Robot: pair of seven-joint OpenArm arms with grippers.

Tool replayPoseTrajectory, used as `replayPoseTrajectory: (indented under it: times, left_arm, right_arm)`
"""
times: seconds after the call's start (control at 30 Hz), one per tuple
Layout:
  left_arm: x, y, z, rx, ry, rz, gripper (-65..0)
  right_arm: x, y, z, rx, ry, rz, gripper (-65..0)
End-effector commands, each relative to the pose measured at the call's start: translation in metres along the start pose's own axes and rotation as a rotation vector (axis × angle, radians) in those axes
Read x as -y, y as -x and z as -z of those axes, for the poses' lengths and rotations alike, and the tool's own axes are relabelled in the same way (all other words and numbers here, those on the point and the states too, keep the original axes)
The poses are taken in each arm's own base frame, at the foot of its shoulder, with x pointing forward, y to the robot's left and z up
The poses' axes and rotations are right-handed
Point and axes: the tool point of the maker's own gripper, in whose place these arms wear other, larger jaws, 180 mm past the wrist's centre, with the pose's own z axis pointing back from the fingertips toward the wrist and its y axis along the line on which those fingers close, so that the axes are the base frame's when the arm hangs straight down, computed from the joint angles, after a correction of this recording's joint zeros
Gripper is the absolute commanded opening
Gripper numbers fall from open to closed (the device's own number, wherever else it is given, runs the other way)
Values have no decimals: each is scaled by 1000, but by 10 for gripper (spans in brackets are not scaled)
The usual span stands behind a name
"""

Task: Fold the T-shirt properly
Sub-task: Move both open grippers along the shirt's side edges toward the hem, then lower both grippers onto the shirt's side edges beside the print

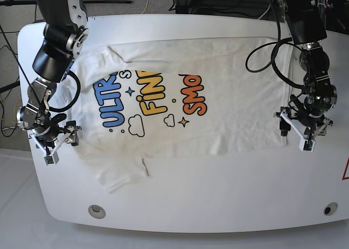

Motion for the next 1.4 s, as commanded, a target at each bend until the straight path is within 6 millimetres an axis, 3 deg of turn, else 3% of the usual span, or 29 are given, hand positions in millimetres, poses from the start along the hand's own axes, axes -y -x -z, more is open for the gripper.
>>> replayPoseTrajectory:
  times: [0.0, 0.3, 0.37, 0.57, 0.7, 0.97, 1.37]
  left_arm:
    - [-8, -24, -2, 61, -12, -4, -231]
    - [-10, -26, 6, 51, -2, -30, -238]
    - [-11, -19, 12, 35, 5, -43, -231]
    - [-11, -3, 22, -1, 27, -90, -231]
    - [-4, 12, 29, -39, 48, -88, -230]
    - [2, 21, 32, -59, 67, -80, -233]
    - [-1, 14, 29, -52, 57, -82, -232]
  right_arm:
    - [16, -28, -10, 70, 29, -11, -228]
    - [18, -21, -8, 33, 25, -40, -227]
    - [13, -6, -2, -2, 7, -27, -226]
    - [3, 1, 7, -8, -28, 4, -226]
    - [-12, -5, 22, 8, -81, 37, -227]
    - [-31, -16, 35, 47, -139, 75, -227]
    - [-34, -17, 41, 43, -164, 101, -230]
